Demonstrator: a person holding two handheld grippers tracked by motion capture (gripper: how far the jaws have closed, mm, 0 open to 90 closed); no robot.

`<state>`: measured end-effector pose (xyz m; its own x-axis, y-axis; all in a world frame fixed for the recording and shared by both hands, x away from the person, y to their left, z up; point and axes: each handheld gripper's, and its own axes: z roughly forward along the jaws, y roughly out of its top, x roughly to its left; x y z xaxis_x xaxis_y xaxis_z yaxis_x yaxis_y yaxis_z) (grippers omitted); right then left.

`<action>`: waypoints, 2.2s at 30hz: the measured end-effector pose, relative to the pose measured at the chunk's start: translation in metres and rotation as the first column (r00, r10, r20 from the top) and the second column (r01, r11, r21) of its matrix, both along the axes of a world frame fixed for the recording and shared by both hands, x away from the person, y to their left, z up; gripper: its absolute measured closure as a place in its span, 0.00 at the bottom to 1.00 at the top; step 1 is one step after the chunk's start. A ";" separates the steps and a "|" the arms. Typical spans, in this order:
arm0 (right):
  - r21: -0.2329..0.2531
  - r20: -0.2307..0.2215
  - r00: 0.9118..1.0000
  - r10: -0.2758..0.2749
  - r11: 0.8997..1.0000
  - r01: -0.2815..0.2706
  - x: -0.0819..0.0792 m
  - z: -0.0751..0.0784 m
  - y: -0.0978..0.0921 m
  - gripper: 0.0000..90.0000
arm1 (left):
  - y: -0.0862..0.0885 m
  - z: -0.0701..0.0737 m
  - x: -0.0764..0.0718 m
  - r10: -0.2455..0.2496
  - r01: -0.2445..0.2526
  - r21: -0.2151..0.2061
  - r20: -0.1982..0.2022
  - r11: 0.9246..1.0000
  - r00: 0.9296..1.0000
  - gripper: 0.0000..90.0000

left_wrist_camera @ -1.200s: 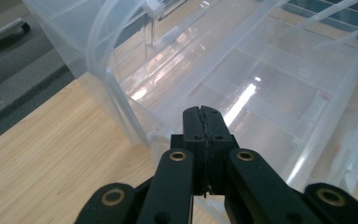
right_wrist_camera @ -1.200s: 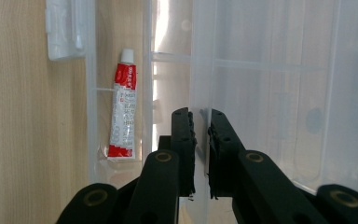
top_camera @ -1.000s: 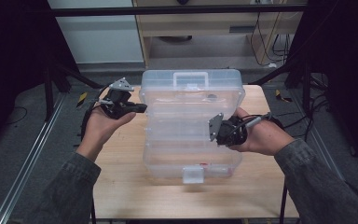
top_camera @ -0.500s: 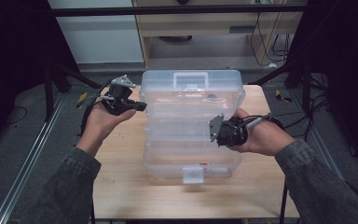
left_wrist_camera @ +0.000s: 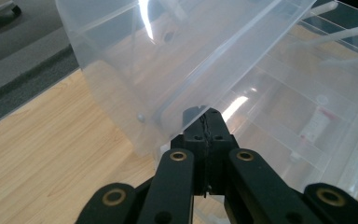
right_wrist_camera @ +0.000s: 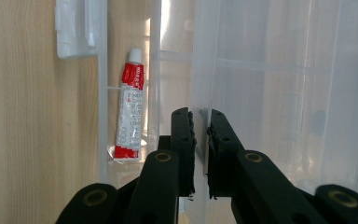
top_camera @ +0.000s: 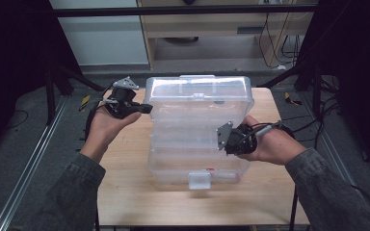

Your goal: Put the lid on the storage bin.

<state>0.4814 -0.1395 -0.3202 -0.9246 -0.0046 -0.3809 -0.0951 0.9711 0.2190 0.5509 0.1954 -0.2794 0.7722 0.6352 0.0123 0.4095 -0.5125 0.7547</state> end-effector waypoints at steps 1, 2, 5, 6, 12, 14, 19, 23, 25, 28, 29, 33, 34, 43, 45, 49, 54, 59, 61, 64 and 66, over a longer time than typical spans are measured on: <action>0.000 0.000 1.000 0.000 1.000 0.000 0.000 0.000 0.000 0.92 | 0.000 0.000 0.000 0.000 0.000 0.000 0.000 1.000 1.000 1.00; -0.001 0.003 1.000 -0.001 1.000 0.001 -0.001 -0.001 0.000 0.92 | -0.001 0.000 -0.004 -0.001 0.001 0.010 0.004 1.000 1.000 1.00; 0.004 0.002 1.000 0.000 1.000 0.000 -0.002 -0.002 -0.001 0.91 | -0.001 -0.001 -0.007 0.000 0.000 0.007 -0.001 1.000 1.000 1.00; 0.012 -0.001 1.000 -0.001 1.000 0.001 -0.003 -0.003 -0.001 0.90 | 0.001 -0.002 -0.009 -0.004 0.004 -0.015 -0.012 1.000 1.000 1.00; 0.017 0.005 1.000 -0.001 1.000 0.001 -0.008 -0.007 -0.002 0.84 | 0.003 -0.007 -0.017 -0.019 0.018 -0.033 -0.023 0.999 1.000 1.00; 0.032 0.004 1.000 -0.011 0.999 0.010 -0.009 -0.008 -0.003 0.79 | 0.004 -0.009 -0.020 -0.023 0.022 -0.039 -0.024 0.999 0.999 1.00; 0.113 0.049 0.997 -0.059 0.992 0.053 -0.016 -0.010 -0.005 0.56 | 0.007 -0.015 -0.024 -0.034 0.031 -0.064 -0.037 0.997 0.999 1.00; 0.156 0.062 0.994 -0.087 0.985 0.077 -0.023 -0.008 -0.009 0.46 | 0.010 -0.019 -0.028 -0.043 0.039 -0.076 -0.048 0.996 0.998 1.00; 0.182 0.074 0.990 -0.116 0.978 0.101 -0.029 -0.007 -0.014 0.39 | 0.009 -0.021 -0.032 -0.043 0.041 -0.063 -0.040 0.997 0.998 1.00; 0.206 0.073 0.985 -0.155 0.969 0.138 -0.036 -0.008 -0.022 0.33 | 0.009 -0.022 -0.034 -0.049 0.046 -0.064 -0.044 0.997 0.998 1.00; 0.206 0.073 0.985 -0.155 0.969 0.138 -0.036 -0.008 -0.022 0.33 | 0.009 -0.022 -0.034 -0.049 0.046 -0.064 -0.044 0.997 0.998 1.00; 0.239 0.060 0.975 -0.213 0.952 0.193 -0.041 -0.009 -0.035 0.26 | 0.011 -0.027 -0.036 -0.064 0.058 -0.087 -0.059 0.994 0.996 1.00; 0.251 0.043 0.967 -0.252 0.939 0.233 -0.042 -0.010 -0.044 0.23 | 0.011 -0.029 -0.039 -0.069 0.064 -0.079 -0.058 0.995 0.996 1.00; 0.264 -0.004 0.949 -0.316 0.915 0.306 -0.044 -0.018 -0.076 0.15 | 0.012 -0.038 -0.048 -0.076 0.072 -0.069 -0.052 0.995 0.996 1.00; 0.269 -0.005 0.947 -0.321 0.912 0.310 -0.045 -0.020 -0.082 0.15 | 0.012 -0.041 -0.050 -0.079 0.075 -0.073 -0.053 0.994 0.995 1.00; 0.268 0.011 0.939 -0.345 0.905 0.330 -0.047 -0.023 -0.094 0.15 | 0.013 -0.053 -0.055 -0.083 0.079 -0.074 -0.045 0.994 0.996 1.00; 0.284 0.012 0.931 -0.365 0.894 0.347 -0.047 -0.027 -0.105 0.15 | 0.013 -0.065 -0.063 -0.078 0.074 -0.071 -0.046 0.995 0.996 1.00; 0.280 0.009 0.928 -0.373 0.892 0.355 -0.046 -0.031 -0.107 0.15 | 0.015 -0.069 -0.069 -0.074 0.069 -0.095 -0.044 0.993 0.996 1.00; 0.276 0.011 0.927 -0.375 0.892 0.358 -0.045 -0.034 -0.109 0.15 | 0.016 -0.071 -0.071 -0.073 0.069 -0.089 -0.038 0.994 0.997 1.00; 0.262 0.009 0.923 -0.384 0.892 0.368 -0.044 -0.038 -0.111 0.15 | 0.019 -0.076 -0.075 -0.073 0.069 -0.098 -0.040 0.993 0.997 1.00; 0.264 0.006 0.921 -0.390 0.889 0.375 -0.044 -0.039 -0.112 0.15 | 0.019 -0.078 -0.076 -0.076 0.072 -0.100 -0.041 0.992 0.996 1.00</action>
<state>0.4373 -0.2513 -0.3595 -0.8116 0.4484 -0.3744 0.2530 0.8475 0.4666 0.4745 0.2149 -0.3569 0.8154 0.5729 -0.0828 0.4078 -0.4671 0.7845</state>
